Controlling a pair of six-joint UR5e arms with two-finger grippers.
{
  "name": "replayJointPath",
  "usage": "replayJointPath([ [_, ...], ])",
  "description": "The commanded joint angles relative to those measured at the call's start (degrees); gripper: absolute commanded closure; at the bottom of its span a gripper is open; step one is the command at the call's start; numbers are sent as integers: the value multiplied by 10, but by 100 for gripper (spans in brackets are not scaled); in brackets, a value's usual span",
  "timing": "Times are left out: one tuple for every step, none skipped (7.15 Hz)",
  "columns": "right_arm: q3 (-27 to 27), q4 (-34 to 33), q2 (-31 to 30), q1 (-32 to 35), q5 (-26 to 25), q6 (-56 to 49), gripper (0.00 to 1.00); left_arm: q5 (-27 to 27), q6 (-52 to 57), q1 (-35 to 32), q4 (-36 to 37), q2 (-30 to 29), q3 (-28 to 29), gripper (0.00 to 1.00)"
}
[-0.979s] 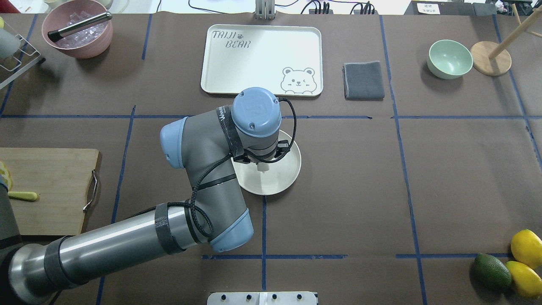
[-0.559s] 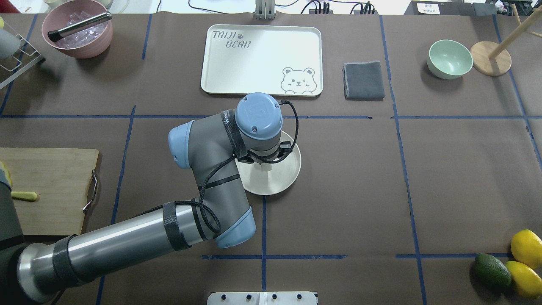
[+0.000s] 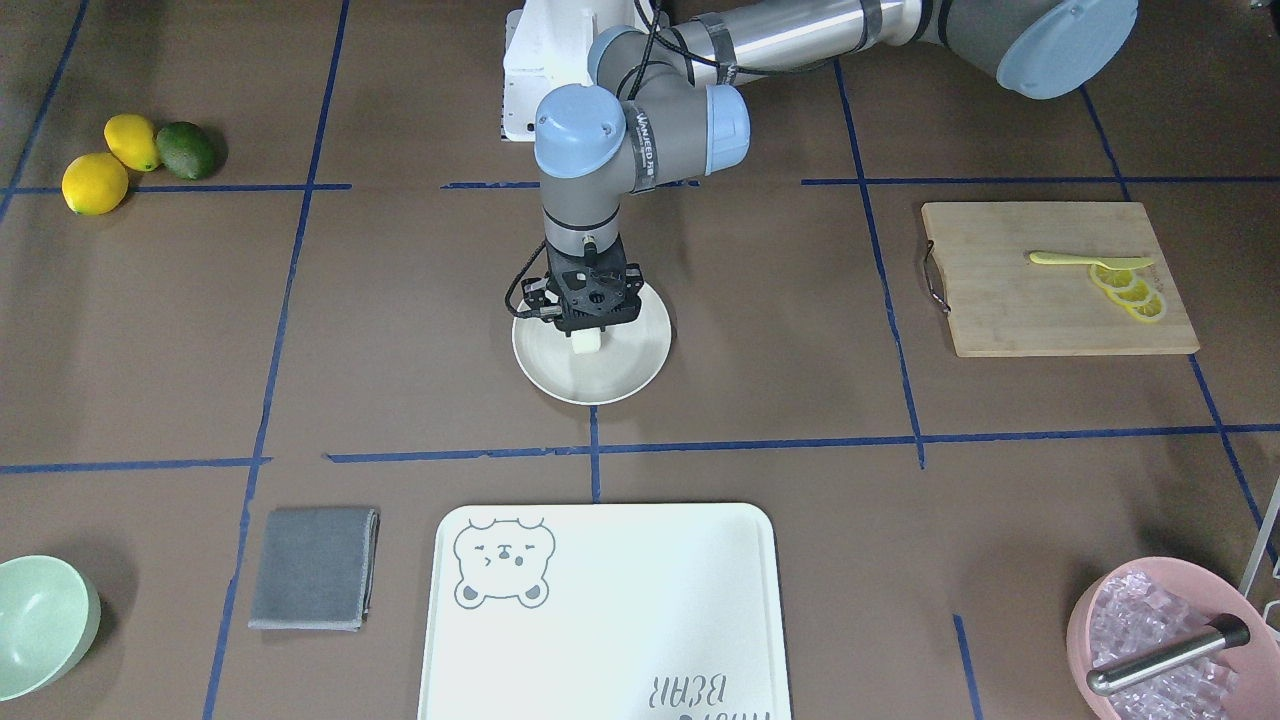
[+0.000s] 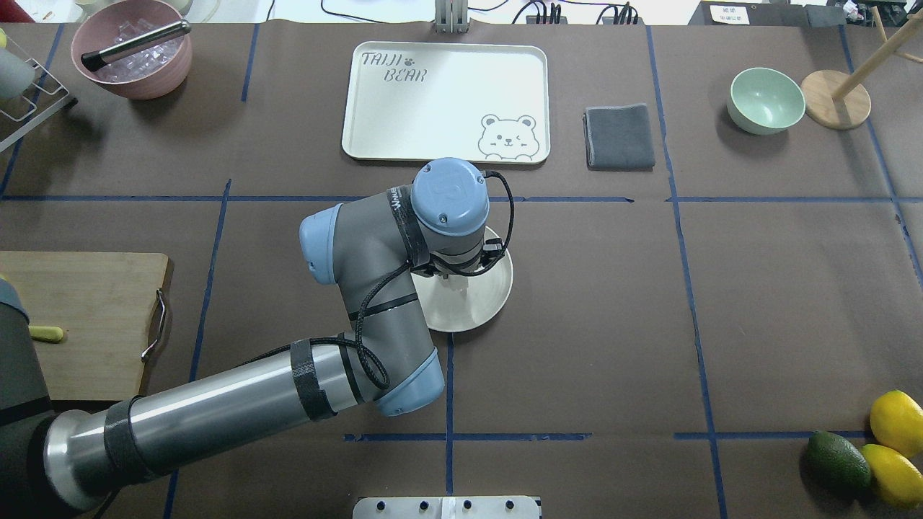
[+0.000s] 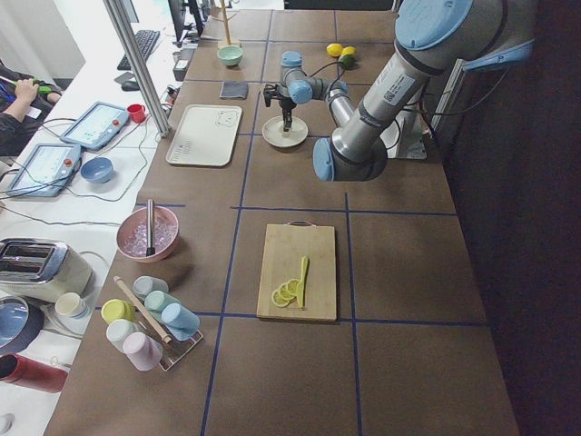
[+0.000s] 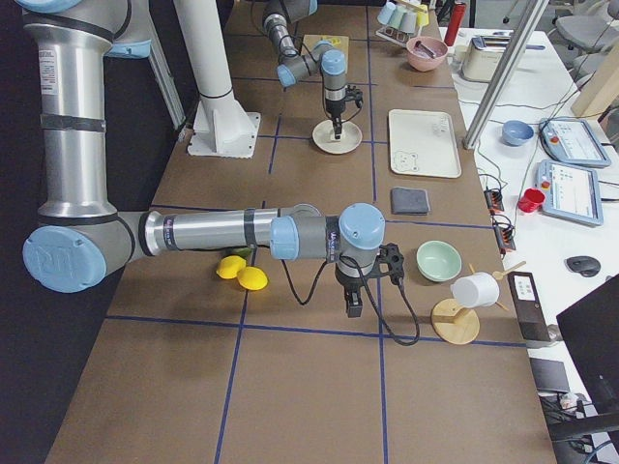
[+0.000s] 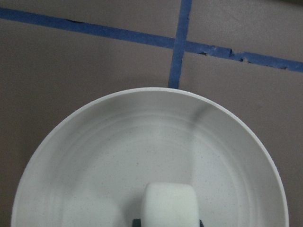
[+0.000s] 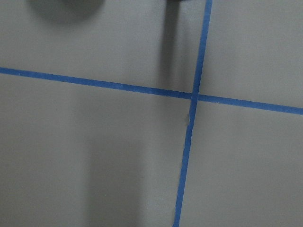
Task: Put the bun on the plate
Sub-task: 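Open the left gripper and withdraw the left arm from the plate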
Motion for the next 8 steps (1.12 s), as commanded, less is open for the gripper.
replayJointPath([
  [0,0,0,0,-1,1,0,0,12,0,-1,2,1,4],
  [0,0,1,0,-1,1,0,0,21,0,0,2,-2,0],
  [0,0,1,0,-1,1,0,-1,22,-2,2,1,-5,0],
  [0,0,0,0,-2,1,0,-5,45,-17,13,3,-19,0],
  [-10,0,0,0,-3,-1,0,-17,103,-49,98,3,-54,0],
  [-22,1,1,4,-2,-11,0,-46,167,-87,162,32,-113,0],
  [-25,1,6,11,-1,-20,0,-75,220,-122,168,104,-188,0],
  [-25,0,9,16,-1,-20,0,-129,288,-172,171,170,-240,0],
])
